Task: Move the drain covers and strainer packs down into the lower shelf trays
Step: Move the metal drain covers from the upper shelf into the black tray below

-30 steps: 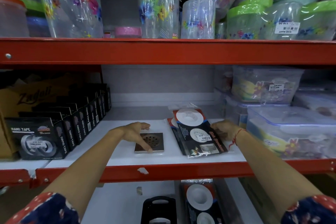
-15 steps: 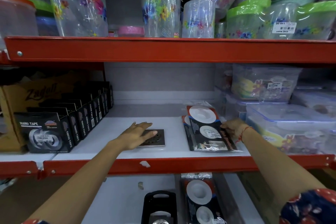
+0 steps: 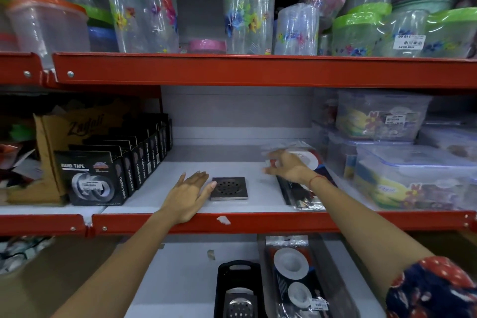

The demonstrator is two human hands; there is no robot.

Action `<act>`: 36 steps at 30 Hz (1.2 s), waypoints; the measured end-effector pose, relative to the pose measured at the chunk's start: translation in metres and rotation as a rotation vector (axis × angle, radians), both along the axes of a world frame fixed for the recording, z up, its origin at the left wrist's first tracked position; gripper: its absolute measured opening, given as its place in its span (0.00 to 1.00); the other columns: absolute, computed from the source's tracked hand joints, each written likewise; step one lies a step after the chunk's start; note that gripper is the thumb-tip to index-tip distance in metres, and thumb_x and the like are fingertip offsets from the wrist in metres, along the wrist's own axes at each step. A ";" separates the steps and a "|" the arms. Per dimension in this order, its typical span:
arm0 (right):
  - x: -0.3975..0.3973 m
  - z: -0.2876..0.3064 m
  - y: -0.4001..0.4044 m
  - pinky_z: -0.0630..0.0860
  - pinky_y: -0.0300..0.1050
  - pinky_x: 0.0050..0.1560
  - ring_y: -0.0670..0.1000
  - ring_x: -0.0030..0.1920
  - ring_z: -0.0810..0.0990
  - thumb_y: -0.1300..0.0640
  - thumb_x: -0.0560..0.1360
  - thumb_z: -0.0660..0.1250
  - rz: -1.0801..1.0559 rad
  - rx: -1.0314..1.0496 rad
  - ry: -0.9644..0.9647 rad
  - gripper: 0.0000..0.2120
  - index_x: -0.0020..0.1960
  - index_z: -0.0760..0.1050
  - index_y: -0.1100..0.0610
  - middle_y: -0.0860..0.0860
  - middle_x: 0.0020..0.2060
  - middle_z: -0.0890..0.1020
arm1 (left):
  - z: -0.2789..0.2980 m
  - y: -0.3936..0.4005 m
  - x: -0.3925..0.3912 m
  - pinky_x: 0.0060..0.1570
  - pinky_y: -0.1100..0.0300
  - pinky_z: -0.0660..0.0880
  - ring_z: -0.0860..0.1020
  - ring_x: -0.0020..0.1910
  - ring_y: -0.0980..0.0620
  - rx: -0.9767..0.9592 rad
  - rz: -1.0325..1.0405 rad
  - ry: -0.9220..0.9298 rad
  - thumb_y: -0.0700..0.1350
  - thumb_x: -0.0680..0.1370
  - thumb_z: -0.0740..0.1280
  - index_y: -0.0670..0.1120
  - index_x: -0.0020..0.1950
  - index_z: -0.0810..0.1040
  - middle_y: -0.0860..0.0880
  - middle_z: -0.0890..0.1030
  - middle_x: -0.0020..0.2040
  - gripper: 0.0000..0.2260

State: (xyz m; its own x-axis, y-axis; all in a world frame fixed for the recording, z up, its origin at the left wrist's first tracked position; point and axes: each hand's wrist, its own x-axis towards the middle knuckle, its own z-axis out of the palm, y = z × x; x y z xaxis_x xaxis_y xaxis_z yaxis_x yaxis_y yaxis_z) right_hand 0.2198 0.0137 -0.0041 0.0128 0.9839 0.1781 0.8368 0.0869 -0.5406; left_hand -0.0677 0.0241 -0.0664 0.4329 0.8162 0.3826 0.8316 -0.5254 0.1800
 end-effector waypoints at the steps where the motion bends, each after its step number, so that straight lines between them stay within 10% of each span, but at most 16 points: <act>1: -0.015 -0.001 0.000 0.66 0.46 0.68 0.55 0.69 0.70 0.45 0.70 0.72 0.091 -0.057 -0.044 0.32 0.70 0.68 0.54 0.51 0.69 0.72 | -0.002 -0.004 -0.001 0.78 0.53 0.47 0.57 0.77 0.55 0.017 0.013 -0.016 0.69 0.71 0.32 0.46 0.76 0.60 0.49 0.64 0.76 0.44; 13: -0.073 -0.017 0.038 0.52 0.53 0.76 0.53 0.77 0.55 0.42 0.66 0.74 0.292 -0.411 -0.305 0.48 0.77 0.52 0.50 0.49 0.77 0.56 | -0.045 -0.035 -0.022 0.74 0.54 0.51 0.68 0.72 0.48 0.340 0.117 0.141 0.56 0.82 0.43 0.38 0.71 0.68 0.42 0.70 0.72 0.30; 36: -0.065 -0.037 -0.130 0.62 0.36 0.71 0.39 0.68 0.70 0.45 0.57 0.80 0.406 -0.132 0.229 0.46 0.71 0.65 0.46 0.41 0.65 0.75 | -0.055 -0.030 -0.017 0.70 0.52 0.66 0.75 0.66 0.46 0.536 0.162 0.062 0.50 0.83 0.44 0.37 0.67 0.73 0.40 0.77 0.66 0.26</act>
State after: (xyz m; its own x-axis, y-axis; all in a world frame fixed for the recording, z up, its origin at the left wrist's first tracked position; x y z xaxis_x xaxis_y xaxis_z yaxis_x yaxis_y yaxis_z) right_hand 0.1550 -0.1162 -0.0408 -0.3529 0.9314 0.0893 0.6073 0.3006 -0.7354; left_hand -0.0846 -0.0062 -0.1218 0.3533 0.5722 0.7401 0.9096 -0.3951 -0.1286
